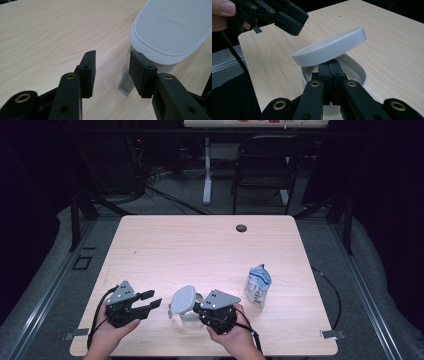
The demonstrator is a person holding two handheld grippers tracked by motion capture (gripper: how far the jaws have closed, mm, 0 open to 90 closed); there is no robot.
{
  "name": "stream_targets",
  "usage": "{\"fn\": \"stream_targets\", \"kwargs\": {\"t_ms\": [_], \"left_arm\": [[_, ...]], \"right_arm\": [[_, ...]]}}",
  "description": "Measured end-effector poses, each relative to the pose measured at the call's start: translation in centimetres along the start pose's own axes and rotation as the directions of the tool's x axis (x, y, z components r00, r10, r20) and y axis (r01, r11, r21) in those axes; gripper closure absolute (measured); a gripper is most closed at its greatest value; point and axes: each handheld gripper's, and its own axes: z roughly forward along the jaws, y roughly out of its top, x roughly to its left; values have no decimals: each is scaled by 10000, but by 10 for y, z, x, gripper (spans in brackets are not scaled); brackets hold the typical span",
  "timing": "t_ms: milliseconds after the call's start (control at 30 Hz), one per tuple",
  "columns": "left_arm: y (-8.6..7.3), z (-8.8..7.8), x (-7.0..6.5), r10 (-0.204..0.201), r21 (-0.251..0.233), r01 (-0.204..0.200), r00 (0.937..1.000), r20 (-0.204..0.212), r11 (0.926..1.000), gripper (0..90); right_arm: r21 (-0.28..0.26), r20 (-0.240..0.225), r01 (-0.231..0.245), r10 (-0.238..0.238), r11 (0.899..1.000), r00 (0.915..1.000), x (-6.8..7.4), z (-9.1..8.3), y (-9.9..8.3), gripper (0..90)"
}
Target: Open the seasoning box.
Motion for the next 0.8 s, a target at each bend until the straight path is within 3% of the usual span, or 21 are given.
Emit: {"fn": "stream_targets", "kwargs": {"t_ms": [800], "left_arm": [[-3, 0, 2, -77, 67, 78, 9999, -97, 9999, 577]], "right_arm": [[-122, -204, 285, -287, 9995, 9994, 10, 2, 8, 896]]}}
